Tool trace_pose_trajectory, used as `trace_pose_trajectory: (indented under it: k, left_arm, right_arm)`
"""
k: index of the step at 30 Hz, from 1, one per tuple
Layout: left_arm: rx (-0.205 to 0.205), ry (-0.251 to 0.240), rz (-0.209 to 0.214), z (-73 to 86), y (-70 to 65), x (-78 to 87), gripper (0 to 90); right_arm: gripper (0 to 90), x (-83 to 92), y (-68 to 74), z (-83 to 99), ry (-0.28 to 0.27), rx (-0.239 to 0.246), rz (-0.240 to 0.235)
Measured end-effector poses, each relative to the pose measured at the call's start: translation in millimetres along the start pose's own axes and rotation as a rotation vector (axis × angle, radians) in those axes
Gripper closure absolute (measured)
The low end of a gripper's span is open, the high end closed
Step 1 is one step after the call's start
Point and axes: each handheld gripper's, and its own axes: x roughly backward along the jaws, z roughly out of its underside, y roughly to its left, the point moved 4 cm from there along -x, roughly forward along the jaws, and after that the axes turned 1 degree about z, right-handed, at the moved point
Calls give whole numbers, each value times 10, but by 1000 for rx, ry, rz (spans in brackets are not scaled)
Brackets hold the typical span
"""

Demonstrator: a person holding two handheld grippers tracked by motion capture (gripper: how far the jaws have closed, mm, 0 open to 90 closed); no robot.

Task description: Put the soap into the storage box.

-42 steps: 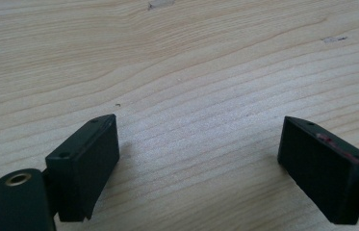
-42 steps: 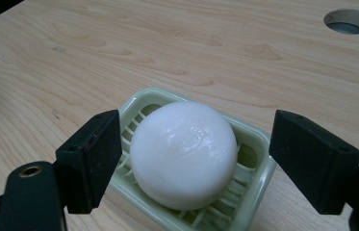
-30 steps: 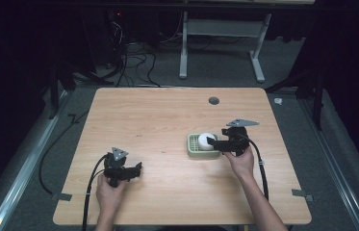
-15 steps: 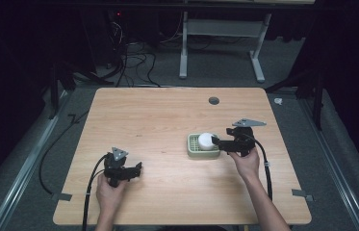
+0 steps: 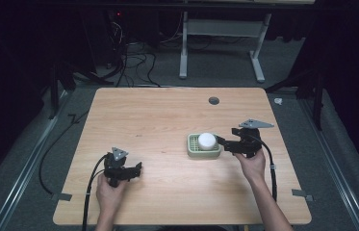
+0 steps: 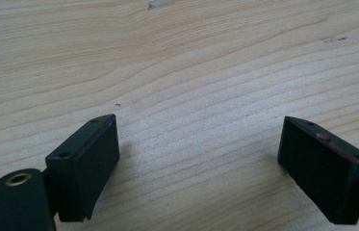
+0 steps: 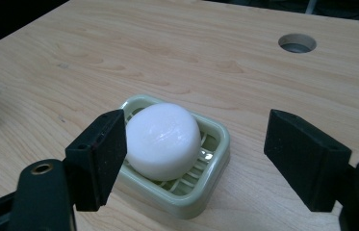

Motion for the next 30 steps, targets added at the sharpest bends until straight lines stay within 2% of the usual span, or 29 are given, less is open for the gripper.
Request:
trace_pose_trajectory:
  k: [30]
  left_arm:
    - [-2,2,0,0,1,1,149]
  right_arm:
    - [249,446,-175,227,-56,-40,46]
